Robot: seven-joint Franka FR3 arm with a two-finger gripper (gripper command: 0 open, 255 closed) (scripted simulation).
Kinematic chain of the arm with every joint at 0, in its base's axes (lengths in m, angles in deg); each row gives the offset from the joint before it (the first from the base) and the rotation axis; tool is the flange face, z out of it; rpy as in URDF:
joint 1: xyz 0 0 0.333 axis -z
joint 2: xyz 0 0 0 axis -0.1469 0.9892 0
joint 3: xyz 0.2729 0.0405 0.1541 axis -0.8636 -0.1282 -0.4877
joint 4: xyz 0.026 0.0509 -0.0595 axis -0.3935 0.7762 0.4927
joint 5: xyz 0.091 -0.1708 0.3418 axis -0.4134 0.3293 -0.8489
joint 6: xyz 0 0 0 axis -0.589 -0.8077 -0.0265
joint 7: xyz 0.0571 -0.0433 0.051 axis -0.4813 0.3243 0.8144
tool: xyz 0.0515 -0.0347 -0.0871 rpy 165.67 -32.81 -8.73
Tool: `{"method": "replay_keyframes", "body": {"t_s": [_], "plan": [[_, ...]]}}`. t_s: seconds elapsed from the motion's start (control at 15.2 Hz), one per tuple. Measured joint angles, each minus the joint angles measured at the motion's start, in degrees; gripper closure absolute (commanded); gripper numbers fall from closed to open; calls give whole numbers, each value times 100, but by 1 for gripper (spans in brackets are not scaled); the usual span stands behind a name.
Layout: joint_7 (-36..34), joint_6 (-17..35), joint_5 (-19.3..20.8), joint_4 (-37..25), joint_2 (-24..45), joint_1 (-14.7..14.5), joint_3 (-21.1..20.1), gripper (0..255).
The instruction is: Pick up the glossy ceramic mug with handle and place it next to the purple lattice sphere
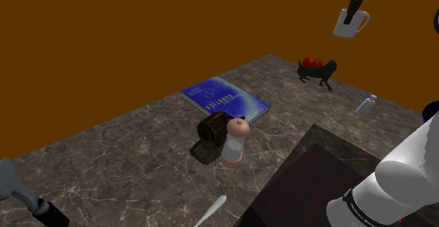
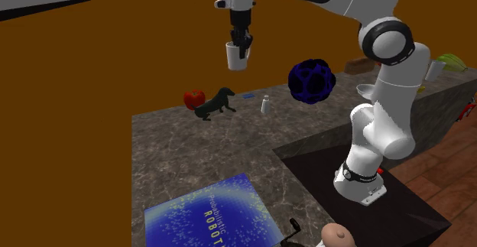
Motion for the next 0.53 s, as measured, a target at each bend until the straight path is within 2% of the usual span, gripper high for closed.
{"method": "replay_keyframes", "body": {"t_s": [0.53], "plan": [[791,247,311,861,-753,371,381,255]]}}
